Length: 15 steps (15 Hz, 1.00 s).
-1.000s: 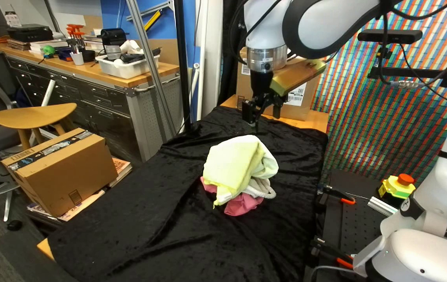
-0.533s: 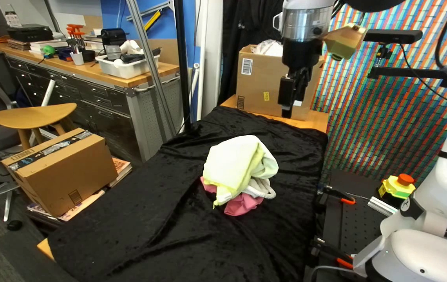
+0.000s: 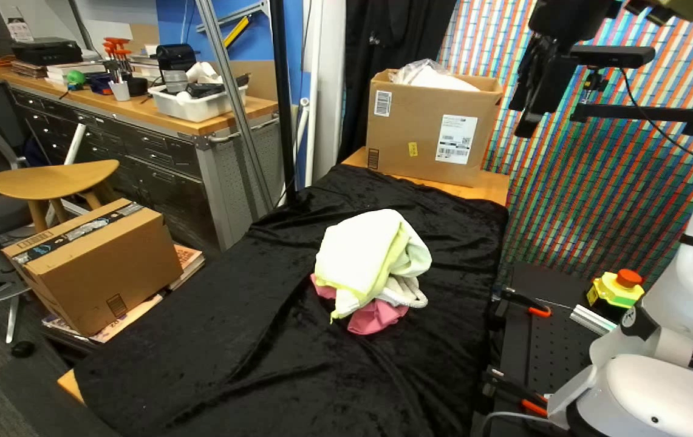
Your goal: Put all the objects together at the center of the table
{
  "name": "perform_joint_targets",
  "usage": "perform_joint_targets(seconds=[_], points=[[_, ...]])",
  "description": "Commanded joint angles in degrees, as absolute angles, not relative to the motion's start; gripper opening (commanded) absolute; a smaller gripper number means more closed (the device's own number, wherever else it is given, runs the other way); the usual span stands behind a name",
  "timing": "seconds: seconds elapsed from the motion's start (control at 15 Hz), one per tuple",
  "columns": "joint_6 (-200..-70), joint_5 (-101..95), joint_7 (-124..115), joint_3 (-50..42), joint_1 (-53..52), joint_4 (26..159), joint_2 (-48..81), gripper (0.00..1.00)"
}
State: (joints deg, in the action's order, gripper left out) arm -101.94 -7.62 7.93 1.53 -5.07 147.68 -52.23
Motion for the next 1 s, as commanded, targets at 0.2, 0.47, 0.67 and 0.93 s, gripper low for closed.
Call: perform_joint_targets(seconds=[0.2,0.47,0.67,0.93], points=[[-106.2,-6.5,11.8,-2.1,-6.9,153.9,-71.9,1.00],[-111.6,-6.1,11.0,-3.6,-6.6,157.5,-79.6,1.00],[-117.3,-5.6,10.9,-4.9,-6.5,160.9,-84.5,1.00],[-122.1,-4.0,10.9,-6.5,-6.7,158.0,-84.8,1.00]])
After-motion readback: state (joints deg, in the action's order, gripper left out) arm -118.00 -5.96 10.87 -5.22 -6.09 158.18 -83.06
